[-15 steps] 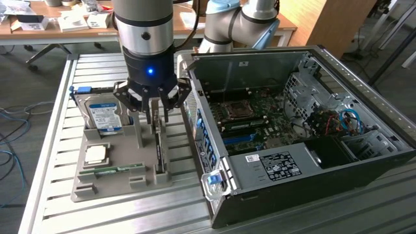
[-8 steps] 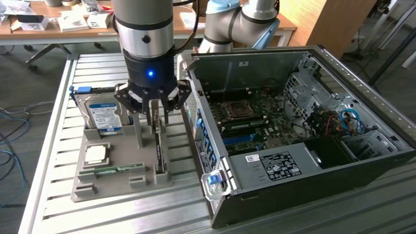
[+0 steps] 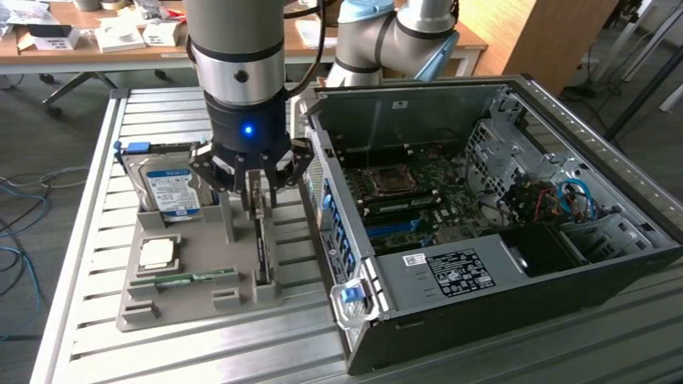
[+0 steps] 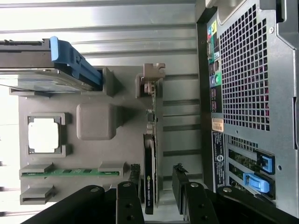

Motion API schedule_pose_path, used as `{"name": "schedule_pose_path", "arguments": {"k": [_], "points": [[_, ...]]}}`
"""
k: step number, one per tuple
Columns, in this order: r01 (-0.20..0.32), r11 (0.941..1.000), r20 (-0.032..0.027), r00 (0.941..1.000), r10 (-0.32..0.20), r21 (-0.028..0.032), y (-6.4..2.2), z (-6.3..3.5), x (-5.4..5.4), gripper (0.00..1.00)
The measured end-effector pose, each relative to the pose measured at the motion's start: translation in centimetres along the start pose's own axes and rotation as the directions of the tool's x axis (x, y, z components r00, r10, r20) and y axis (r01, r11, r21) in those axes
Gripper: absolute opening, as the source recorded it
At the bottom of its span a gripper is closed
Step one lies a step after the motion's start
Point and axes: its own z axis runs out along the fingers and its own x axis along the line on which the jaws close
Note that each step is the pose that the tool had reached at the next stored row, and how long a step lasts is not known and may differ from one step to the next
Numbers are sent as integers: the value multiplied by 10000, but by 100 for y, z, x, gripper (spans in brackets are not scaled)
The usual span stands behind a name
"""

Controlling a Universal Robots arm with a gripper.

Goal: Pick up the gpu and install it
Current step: 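Pick up the gpu and move the gpu toward the slot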

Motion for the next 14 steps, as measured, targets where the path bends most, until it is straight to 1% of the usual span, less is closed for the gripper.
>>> {"name": "schedule_pose_path", "arguments": {"k": [6, 11, 14], "points": [[0, 10000, 1, 10000, 0, -1, -4, 96, 2, 42], [0, 10000, -1, 10000, 0, 1, -6, 113, 3, 42], [1, 10000, 1, 10000, -1, 0, -26, 121, 1, 42]]}}
